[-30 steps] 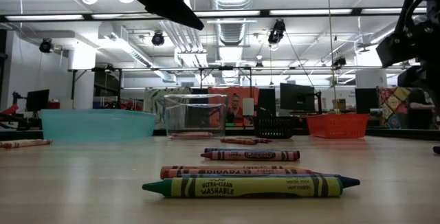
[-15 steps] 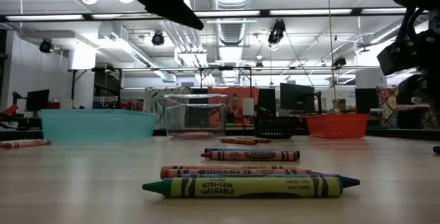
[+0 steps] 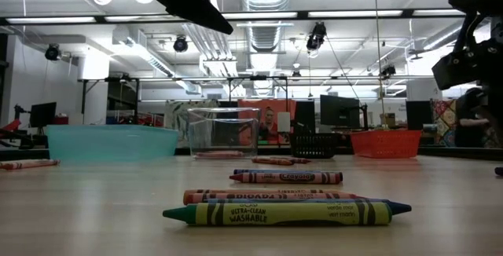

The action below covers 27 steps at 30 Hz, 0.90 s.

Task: Sort crayons
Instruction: Put the blue crayon into the green transparent bin

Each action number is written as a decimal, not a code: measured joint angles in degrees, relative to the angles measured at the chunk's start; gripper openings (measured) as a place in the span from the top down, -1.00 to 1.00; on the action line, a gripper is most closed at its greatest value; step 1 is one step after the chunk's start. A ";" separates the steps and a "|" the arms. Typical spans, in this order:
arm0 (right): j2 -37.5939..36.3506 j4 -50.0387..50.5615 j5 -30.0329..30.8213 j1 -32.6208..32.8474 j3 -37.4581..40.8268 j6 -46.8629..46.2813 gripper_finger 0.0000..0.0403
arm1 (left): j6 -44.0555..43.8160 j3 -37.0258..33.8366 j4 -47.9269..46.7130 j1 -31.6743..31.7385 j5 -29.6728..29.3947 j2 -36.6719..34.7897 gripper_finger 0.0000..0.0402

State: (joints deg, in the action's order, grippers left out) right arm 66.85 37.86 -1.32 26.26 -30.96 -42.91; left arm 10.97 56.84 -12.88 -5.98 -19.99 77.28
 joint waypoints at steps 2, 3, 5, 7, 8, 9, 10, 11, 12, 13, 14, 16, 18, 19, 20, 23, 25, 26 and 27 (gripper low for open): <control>0.00 -0.10 0.26 0.00 0.11 0.01 0.32 | 0.01 0.00 0.00 0.00 0.00 0.01 0.35; 0.00 -0.08 0.79 0.00 0.15 0.03 0.32 | 0.01 0.00 0.00 0.00 0.00 0.01 0.35; 0.00 -0.09 2.44 0.00 0.23 0.05 0.32 | 0.01 0.00 0.00 0.00 0.00 0.01 0.35; 0.00 -0.08 3.87 -0.02 0.26 0.55 0.33 | 0.00 0.00 0.00 0.00 0.00 0.01 0.35; 0.00 -0.13 4.40 -0.02 0.26 0.75 0.34 | 0.01 -0.02 0.00 0.00 0.00 0.01 0.35; 0.00 -0.16 4.55 -0.04 0.26 1.00 0.35 | 0.01 -0.02 0.00 0.00 0.00 0.01 0.35; 0.00 -0.09 4.54 -0.05 0.21 1.18 0.35 | 0.01 -0.02 0.00 0.00 0.00 0.01 0.35; 0.00 0.07 4.55 -0.16 0.10 1.27 0.36 | 0.01 -0.02 0.00 0.00 0.00 0.01 0.35; 0.00 0.46 4.49 -0.30 -0.13 1.30 0.36 | 0.01 -0.02 0.00 0.00 0.00 0.01 0.35; 0.00 0.89 4.46 -0.42 -0.39 1.32 0.36 | 0.01 -0.01 0.00 0.00 0.00 0.01 0.35; -0.01 1.30 4.45 -0.42 -0.65 1.32 0.37 | 0.01 -0.01 0.00 0.00 0.00 0.01 0.35; -0.04 1.41 4.08 -0.42 -1.18 1.37 0.36 | 0.01 -0.01 0.00 0.00 0.00 0.01 0.35; -0.07 1.14 2.49 -0.42 -1.86 1.61 0.36 | 0.01 -0.02 0.00 0.00 0.00 0.01 0.35; -0.05 1.14 1.56 -0.42 -2.04 1.75 0.36 | 0.01 -0.02 0.00 0.00 0.00 0.01 0.35; -0.04 1.17 0.77 -0.40 -2.12 1.76 0.36 | -0.03 -0.02 0.00 0.00 0.00 0.01 0.35; -0.04 0.99 -1.46 -0.29 -2.14 1.72 0.37 | -0.23 -0.02 0.00 0.00 -0.01 0.01 0.35; -0.02 1.05 -1.89 -0.26 -2.10 1.56 0.38 | -0.34 -0.02 0.00 0.00 -0.02 0.01 0.35; -0.02 1.06 -1.92 -0.26 -2.04 1.58 0.38 | -0.34 -0.02 0.00 0.00 0.00 0.01 0.35; -0.02 1.07 -1.83 -0.26 -1.96 1.78 0.38 | -0.34 -0.02 0.00 0.00 -0.02 0.01 0.35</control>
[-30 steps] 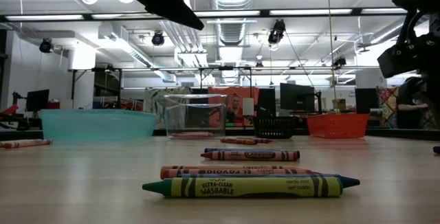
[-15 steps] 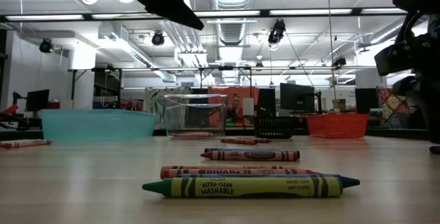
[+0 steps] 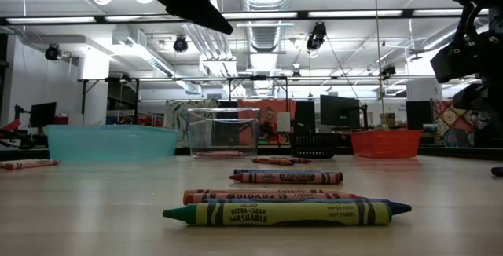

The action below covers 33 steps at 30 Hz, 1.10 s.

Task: Sort crayons
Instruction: Put the blue crayon into the green transparent bin

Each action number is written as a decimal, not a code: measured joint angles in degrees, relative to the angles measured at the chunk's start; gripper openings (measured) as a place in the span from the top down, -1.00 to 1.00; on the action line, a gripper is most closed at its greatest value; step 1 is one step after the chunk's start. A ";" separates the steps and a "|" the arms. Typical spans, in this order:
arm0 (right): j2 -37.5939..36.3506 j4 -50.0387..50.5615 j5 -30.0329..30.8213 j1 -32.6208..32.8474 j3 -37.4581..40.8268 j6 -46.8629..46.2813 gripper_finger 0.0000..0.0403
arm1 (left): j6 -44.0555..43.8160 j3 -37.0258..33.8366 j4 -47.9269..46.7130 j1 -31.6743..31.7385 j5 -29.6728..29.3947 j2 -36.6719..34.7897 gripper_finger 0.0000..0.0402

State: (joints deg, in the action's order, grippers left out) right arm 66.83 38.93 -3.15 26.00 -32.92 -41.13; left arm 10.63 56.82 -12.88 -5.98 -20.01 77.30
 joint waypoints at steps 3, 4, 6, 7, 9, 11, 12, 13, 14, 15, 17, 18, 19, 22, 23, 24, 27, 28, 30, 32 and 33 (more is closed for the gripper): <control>0.29 -0.03 0.23 0.00 0.25 0.35 0.38 | -0.02 0.00 -0.02 0.00 0.02 0.00 0.35; 0.54 -0.03 0.30 0.00 0.29 0.44 0.38 | -0.02 0.00 -0.01 0.00 0.01 0.00 0.35; 1.52 -0.12 0.27 0.00 0.32 0.70 0.38 | -0.02 0.00 -0.02 0.00 0.01 0.00 0.35; 2.11 -0.29 0.26 0.00 0.32 0.99 0.38 | -0.02 0.00 -0.02 -0.02 0.02 0.00 0.35; 3.47 -0.27 0.21 0.00 0.32 1.59 0.37 | -0.02 0.00 -0.07 0.00 0.02 0.00 0.35; 4.70 -0.31 0.37 0.00 0.34 1.94 0.36 | -0.02 0.00 -0.07 0.00 0.00 0.00 0.35; 5.22 -0.37 0.39 0.00 0.32 2.01 0.36 | -0.02 0.00 -0.07 -0.02 0.00 0.00 0.35; 5.63 -0.50 0.38 -0.02 0.26 2.04 0.36 | -0.02 0.00 -0.07 -0.01 0.00 0.00 0.35; 5.99 -0.52 0.39 0.00 0.24 2.05 0.36 | -0.02 0.00 -0.07 0.00 0.00 0.00 0.35; 6.26 -0.54 0.39 0.00 0.19 2.10 0.36 | -0.02 0.00 -0.07 0.00 0.00 0.00 0.35; 6.49 -0.56 0.39 0.00 0.19 2.13 0.37 | -0.02 0.00 -0.07 0.00 0.00 0.00 0.35; 6.60 -0.58 0.50 0.00 0.19 2.13 0.39 | -0.02 0.00 -0.07 -0.02 0.00 0.00 0.35; 6.60 -0.56 0.75 -0.02 0.19 2.15 0.41 | -0.02 0.00 -0.07 -0.01 0.00 0.00 0.35; 6.64 -0.56 1.91 0.00 0.19 2.21 0.51 | -0.17 0.00 -0.03 -0.02 0.00 0.00 0.35; 6.64 -0.56 2.10 -0.01 0.19 2.23 0.56 | -0.34 0.00 -0.02 -0.01 0.01 0.00 0.35; 6.64 -0.56 2.22 -0.07 0.21 2.33 0.61 | -0.64 0.00 0.01 -0.02 0.02 0.00 0.35; 6.69 -0.67 3.19 -0.09 0.23 2.37 0.83 | -1.29 -0.03 0.48 -0.02 0.02 0.00 0.35; 6.66 -0.62 3.41 -0.09 0.23 2.46 0.89 | -1.43 -0.21 1.12 -0.02 0.02 0.00 0.35; 6.39 -0.52 3.95 -0.11 0.30 2.70 0.92 | -1.57 -0.95 3.09 0.00 0.06 0.00 0.35; 5.80 -0.43 4.64 -0.11 0.30 2.14 0.93 | -1.57 -2.11 5.87 0.00 1.84 0.00 0.35; 5.30 -0.28 5.11 -0.11 0.28 1.84 0.94 | -1.57 -2.85 7.53 0.00 3.22 0.00 0.35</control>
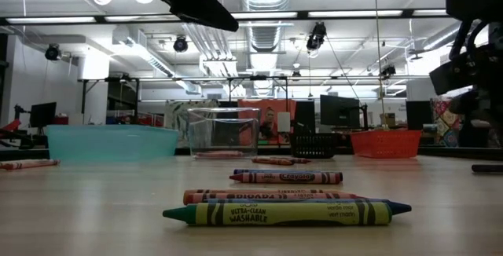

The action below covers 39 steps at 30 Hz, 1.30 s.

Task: Sort crayons
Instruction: Put the blue crayon into the green transparent bin

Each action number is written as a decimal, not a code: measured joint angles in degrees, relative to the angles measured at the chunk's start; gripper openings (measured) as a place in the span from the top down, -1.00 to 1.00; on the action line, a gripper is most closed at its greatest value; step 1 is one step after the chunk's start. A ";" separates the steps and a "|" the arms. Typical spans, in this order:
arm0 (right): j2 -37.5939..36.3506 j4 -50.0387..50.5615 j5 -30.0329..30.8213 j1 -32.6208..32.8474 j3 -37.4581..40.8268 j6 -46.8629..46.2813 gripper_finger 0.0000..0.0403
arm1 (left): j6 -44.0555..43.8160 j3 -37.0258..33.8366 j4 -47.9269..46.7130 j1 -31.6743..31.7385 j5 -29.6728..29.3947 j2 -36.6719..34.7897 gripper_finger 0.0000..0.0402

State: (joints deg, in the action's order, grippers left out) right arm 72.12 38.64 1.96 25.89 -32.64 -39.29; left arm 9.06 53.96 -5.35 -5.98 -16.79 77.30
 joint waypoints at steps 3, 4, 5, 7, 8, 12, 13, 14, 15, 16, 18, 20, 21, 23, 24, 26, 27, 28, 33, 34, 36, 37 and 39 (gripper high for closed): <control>-2.14 -0.02 4.96 -0.15 -0.57 -0.39 0.94 | 0.01 -2.75 5.37 -0.03 3.05 0.00 0.35; -3.08 -0.01 6.65 -0.20 -1.02 -0.40 0.95 | 0.02 -3.60 7.16 -0.07 3.31 0.00 0.35; -4.07 -0.18 8.39 -0.16 -1.53 -0.33 0.95 | 0.02 -4.50 9.30 -0.06 3.55 0.00 0.35; -5.96 -1.10 11.43 -0.67 -2.32 0.71 0.96 | 0.03 -6.34 13.77 0.00 4.54 0.00 0.35; -6.91 -2.07 13.21 -1.25 -2.56 1.65 0.96 | 0.04 -7.17 16.10 0.00 5.31 0.00 0.35; -10.79 -13.63 18.36 -4.09 -2.82 9.16 0.96 | 1.17 -10.40 26.13 -0.02 9.83 0.00 0.35; -11.37 -17.22 18.46 -4.91 -2.82 12.04 0.96 | 1.36 -11.01 27.81 -0.02 10.65 0.00 0.35; -11.88 -21.22 18.47 -5.90 -2.82 15.16 0.96 | 1.37 -11.44 29.38 -0.02 11.22 0.02 0.35; -12.15 -25.21 18.53 -6.79 -2.82 18.27 0.96 | 1.38 -11.82 30.85 -0.02 11.78 0.02 0.35; -12.32 -29.20 18.59 -7.66 -2.82 21.63 0.96 | 1.38 -12.13 32.59 -0.02 11.93 0.18 0.35; -12.29 -36.90 17.94 -9.30 -2.82 28.20 0.96 | 1.39 -12.73 35.94 -0.02 11.95 0.50 0.35; -11.53 -43.98 16.29 -10.91 -2.82 34.24 0.96 | 1.39 -13.23 38.99 -0.02 11.98 1.20 0.35; -11.00 -47.35 15.17 -11.72 -2.82 36.95 0.96 | 1.39 -13.37 40.06 -0.02 12.00 1.58 0.35; -9.46 -53.95 12.53 -13.30 -2.82 41.29 0.96 | 1.40 -13.41 42.02 -0.02 12.04 2.31 0.35; -8.59 -57.00 10.79 -14.06 -2.82 42.92 0.96 | 1.38 -13.41 42.69 -0.02 12.06 2.69 0.35; -6.68 -62.71 7.46 -15.39 -2.82 45.59 0.96 | 1.38 -13.41 44.28 -0.02 12.06 3.43 0.35; -5.63 -65.10 6.09 -15.96 -2.82 46.73 0.96 | 1.38 -13.41 45.18 -0.02 12.08 3.82 0.35; -4.64 -67.00 4.95 -16.45 -2.82 47.59 0.96 | 1.37 -13.41 46.01 -0.02 12.08 4.16 0.35; -1.05 -73.36 1.19 -18.85 -2.82 49.46 0.96 | 0.71 -13.41 49.53 -0.02 12.43 5.89 0.35; -0.55 -74.56 0.84 -19.16 -2.82 49.53 0.96 | 0.60 -13.41 49.94 -0.02 12.47 6.32 0.35; 0.35 -76.60 0.57 -19.59 -2.82 50.11 0.96 | 0.50 -13.41 50.83 -0.02 13.18 7.13 0.35; 0.50 -77.14 0.54 -19.80 -2.82 50.56 0.96 | 0.49 -13.41 51.42 -0.02 13.43 7.60 0.35; 0.52 -77.37 -0.01 -20.12 -2.82 51.02 0.96 | 0.35 -13.41 52.82 -0.02 13.51 8.47 0.35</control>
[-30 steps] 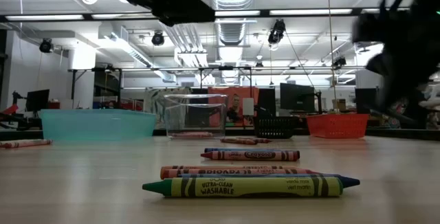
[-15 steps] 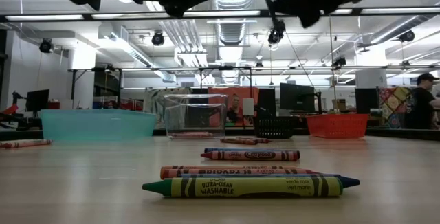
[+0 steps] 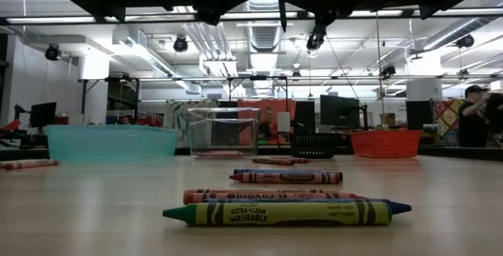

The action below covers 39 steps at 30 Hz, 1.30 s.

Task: Sort crayons
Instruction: Put the blue crayon into the green transparent bin

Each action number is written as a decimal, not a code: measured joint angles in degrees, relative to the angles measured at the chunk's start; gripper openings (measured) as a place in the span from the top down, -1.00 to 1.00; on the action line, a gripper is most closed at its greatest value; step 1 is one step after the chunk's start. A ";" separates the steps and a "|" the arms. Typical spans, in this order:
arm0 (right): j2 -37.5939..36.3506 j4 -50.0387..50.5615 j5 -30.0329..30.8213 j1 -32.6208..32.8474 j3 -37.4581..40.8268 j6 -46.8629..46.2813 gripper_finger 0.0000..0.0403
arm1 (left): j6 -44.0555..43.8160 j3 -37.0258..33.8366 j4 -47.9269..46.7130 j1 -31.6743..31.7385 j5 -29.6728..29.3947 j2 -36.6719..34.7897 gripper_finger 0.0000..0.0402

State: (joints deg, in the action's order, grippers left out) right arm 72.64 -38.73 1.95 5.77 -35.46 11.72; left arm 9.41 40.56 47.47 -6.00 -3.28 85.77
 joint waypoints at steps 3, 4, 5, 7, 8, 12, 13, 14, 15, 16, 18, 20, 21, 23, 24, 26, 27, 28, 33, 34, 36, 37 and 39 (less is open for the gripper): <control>-0.04 -0.43 -0.91 -0.21 0.00 -0.01 0.96 | -0.67 0.00 3.31 0.00 -0.03 1.43 0.35; -0.04 -0.74 -0.91 -0.21 0.00 -0.03 0.96 | -0.87 0.00 4.20 0.00 -0.03 1.80 0.35; -0.05 -0.90 -0.92 -0.21 0.00 0.01 0.96 | -0.92 0.01 5.52 0.00 -0.03 2.33 0.35; -0.09 -0.99 -0.93 -0.21 -0.09 0.05 0.96 | -0.92 0.25 7.35 0.00 -0.03 3.37 0.35; -0.09 -0.95 -0.91 -0.21 -0.11 0.16 0.96 | -0.99 0.63 7.92 0.00 -0.03 4.00 0.35; -0.09 -0.94 -0.91 -0.21 -0.43 0.52 0.96 | -1.19 3.13 8.64 0.00 -0.05 6.87 0.35; -0.09 -0.89 -0.93 -0.21 -0.44 0.75 0.96 | -1.44 3.76 8.82 0.00 -0.10 7.71 0.35; -0.09 -0.57 -0.96 -0.21 -0.44 0.80 0.96 | -1.60 4.18 8.94 0.01 -0.16 8.36 0.35; -0.09 -0.50 -0.96 -0.18 -0.44 0.86 0.96 | -1.80 4.53 8.91 0.02 -0.16 8.91 0.35; -0.09 -0.58 -0.96 -0.18 -0.44 0.88 0.96 | -1.86 4.83 9.18 0.02 -0.16 9.38 0.35; -0.09 -0.61 -0.98 -0.18 -0.44 0.90 0.96 | -1.78 4.80 10.39 0.02 -0.16 9.73 0.35; -0.09 -0.52 -0.92 -0.18 -0.44 0.95 0.96 | -1.68 4.76 11.01 0.02 -0.16 9.67 0.36; -0.09 -0.53 -0.94 -0.18 -0.44 1.06 0.96 | -1.64 4.76 11.01 0.02 -0.14 9.55 0.37; -0.09 -0.55 -0.94 -0.18 -0.44 1.49 0.96 | -1.58 4.72 11.00 0.02 -0.16 9.45 0.43; -0.09 -0.55 -0.94 -0.18 -0.44 1.78 0.96 | -1.52 4.72 11.00 0.02 -0.16 9.43 0.49; -0.09 -0.44 -0.97 -0.18 -0.44 2.48 0.96 | -1.49 4.72 11.00 0.02 -0.25 9.43 0.62; -0.09 -0.43 -0.96 -0.18 -0.44 2.76 0.96 | -1.47 4.72 10.98 0.02 -0.23 9.43 0.70; -0.09 -0.43 -0.96 -0.18 -0.44 2.85 0.96 | -1.47 4.72 10.98 0.02 -0.23 9.43 0.79; -0.09 -0.54 -0.72 -0.16 -0.44 2.82 0.94 | -1.36 4.68 10.96 0.04 -0.29 9.32 0.94; -0.09 -0.51 -0.68 -0.16 -0.44 2.53 0.93 | -1.36 4.68 10.92 0.04 -0.29 9.32 0.93; -0.09 -0.51 -0.16 -0.16 -0.44 1.90 0.87 | -1.36 4.68 10.87 0.07 -0.29 9.32 0.93; -0.11 -0.54 0.48 -0.14 -0.44 1.74 0.84 | -1.36 4.68 10.71 0.13 -0.32 9.24 0.94; -0.17 -0.47 1.11 -0.16 -0.45 1.32 0.75 | -1.36 4.68 9.87 0.19 -0.29 8.89 0.97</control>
State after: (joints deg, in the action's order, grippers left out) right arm 72.47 -39.20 3.06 5.61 -35.91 13.04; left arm 8.05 45.23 57.35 -5.81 -3.57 94.67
